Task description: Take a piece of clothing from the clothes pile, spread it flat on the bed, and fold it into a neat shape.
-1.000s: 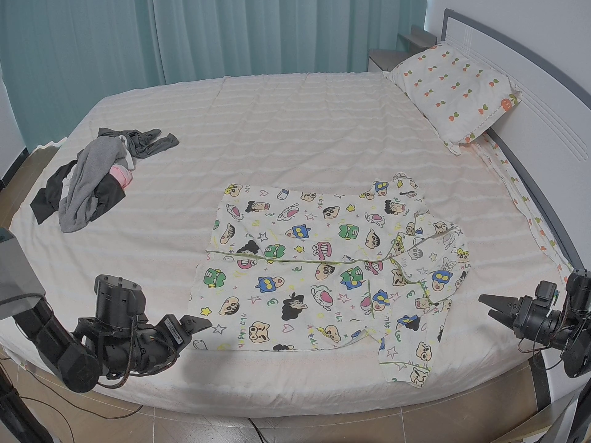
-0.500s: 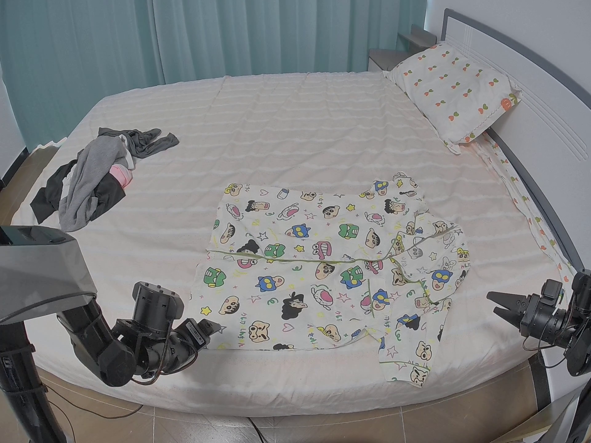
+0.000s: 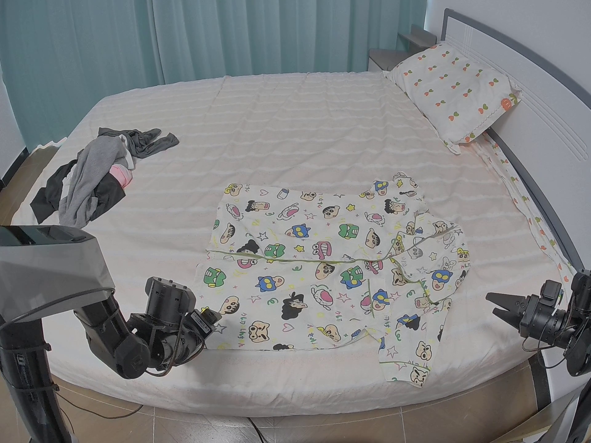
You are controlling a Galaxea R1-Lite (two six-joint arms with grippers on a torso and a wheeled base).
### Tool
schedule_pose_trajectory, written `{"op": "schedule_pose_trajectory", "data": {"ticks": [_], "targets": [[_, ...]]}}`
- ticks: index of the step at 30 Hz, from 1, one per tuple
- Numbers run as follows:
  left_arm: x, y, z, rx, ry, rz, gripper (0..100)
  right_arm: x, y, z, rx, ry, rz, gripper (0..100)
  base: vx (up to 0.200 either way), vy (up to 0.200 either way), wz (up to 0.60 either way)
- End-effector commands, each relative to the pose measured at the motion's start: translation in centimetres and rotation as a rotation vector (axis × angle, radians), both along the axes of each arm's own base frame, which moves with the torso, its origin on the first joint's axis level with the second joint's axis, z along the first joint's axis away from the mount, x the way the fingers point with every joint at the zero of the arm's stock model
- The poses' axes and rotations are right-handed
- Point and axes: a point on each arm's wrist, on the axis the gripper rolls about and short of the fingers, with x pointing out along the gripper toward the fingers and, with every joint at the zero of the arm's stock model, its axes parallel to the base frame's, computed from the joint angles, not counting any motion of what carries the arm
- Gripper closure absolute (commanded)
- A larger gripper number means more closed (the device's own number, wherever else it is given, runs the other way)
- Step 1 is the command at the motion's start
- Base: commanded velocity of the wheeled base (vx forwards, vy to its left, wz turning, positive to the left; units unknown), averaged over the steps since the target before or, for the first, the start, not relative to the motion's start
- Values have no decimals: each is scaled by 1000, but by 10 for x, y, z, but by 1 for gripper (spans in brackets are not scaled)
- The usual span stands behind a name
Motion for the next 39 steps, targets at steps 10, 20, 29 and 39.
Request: {"op": "schedule_pose_trajectory", "data": {"ticks": [10,20,29,39], "targets": [[3,-4,-10,9,-5,1,100,-2,1,-10,11,57,6,0,0,0,0],[-3,1,-10,40,-12,41,100,7,16,-60,-65,230,62,0,0,0,0],[-10,7,-5,22,-62,49,100,15,39,-81,-158,238,149,0,0,0,0],[-9,14,0,18,-73,74,100,9,64,-93,-193,303,242,0,0,0,0]]}}
